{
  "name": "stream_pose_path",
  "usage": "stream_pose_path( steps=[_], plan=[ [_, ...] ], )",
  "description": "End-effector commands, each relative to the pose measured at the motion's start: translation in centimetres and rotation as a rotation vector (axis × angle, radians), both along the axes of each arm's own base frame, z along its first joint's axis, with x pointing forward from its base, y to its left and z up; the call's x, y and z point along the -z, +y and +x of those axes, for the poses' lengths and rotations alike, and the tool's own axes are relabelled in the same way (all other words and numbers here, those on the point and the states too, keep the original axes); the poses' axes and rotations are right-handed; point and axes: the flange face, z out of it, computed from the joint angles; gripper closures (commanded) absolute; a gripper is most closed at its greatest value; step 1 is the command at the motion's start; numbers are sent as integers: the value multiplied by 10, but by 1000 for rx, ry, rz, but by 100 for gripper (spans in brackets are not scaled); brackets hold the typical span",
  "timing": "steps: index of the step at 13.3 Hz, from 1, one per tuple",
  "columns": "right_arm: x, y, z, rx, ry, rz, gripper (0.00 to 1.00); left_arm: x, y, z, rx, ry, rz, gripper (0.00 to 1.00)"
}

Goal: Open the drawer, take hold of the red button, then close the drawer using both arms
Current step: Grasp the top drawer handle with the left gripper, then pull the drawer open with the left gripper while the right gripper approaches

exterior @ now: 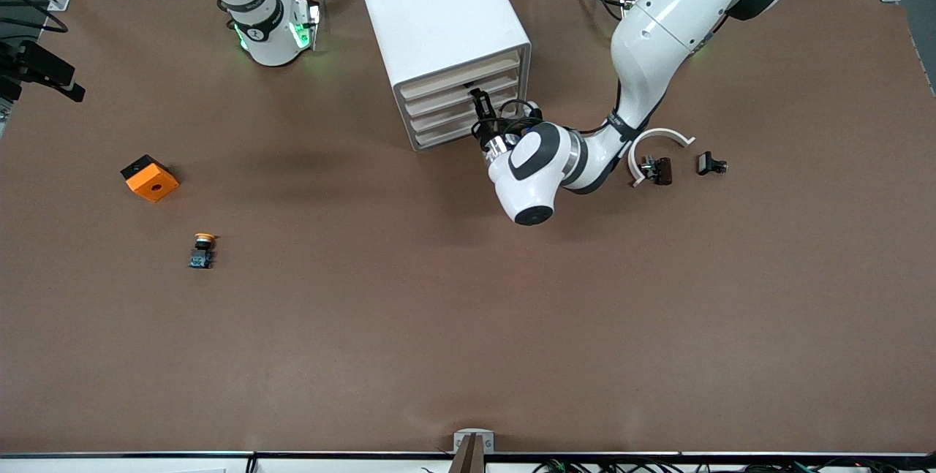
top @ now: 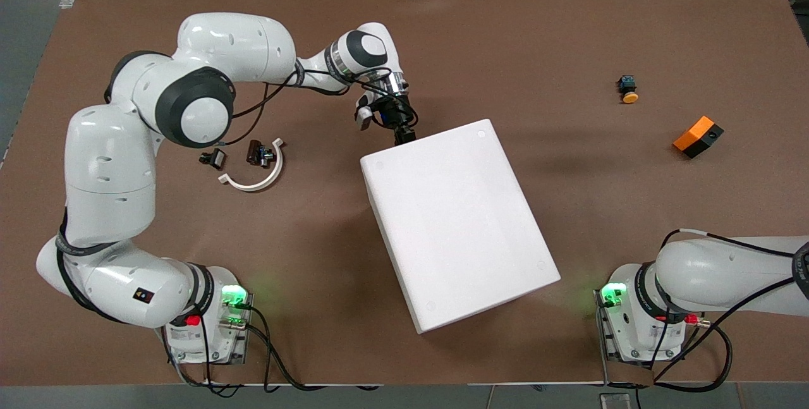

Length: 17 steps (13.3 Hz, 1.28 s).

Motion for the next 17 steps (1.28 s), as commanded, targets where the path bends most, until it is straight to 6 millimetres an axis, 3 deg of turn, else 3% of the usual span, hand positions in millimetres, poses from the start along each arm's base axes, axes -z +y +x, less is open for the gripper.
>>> stream_pose_path(
  steps=[1, 4, 7, 9, 12, 13, 14, 15, 16, 17],
  plan=[
    [-7, 1, -6, 2, -6, 10, 0, 2, 2, 4, -29, 14, 32, 100],
    [-7, 1, -4, -1, -5, 8, 0, 1, 23, 29, -90, 9, 32, 100],
    [-2, 0, -1, 1, 5, 7, 0, -8, 55, 74, -198, -1, 7, 100],
    [21, -3, 11, 3, 64, 12, 0, -16, 82, 108, -281, -19, -7, 100],
    [55, -13, 36, 15, 125, 21, 0, -28, 107, 138, -348, -52, -21, 98],
    [64, -19, 43, 24, 142, 16, 0, -30, 112, 144, -360, -57, -26, 90],
    [71, -21, 49, 23, 158, 6, 0, -36, 114, 149, -366, -69, -33, 73],
    [77, -24, 53, 22, 165, -4, 0, -39, 115, 151, -369, -74, -36, 43],
    [81, -29, 57, 24, 168, -27, 0, -42, 115, 152, -371, -76, -36, 0],
    [82, -32, 62, 32, 159, -43, 0, -44, 117, 153, -374, -79, -37, 0]
  ],
)
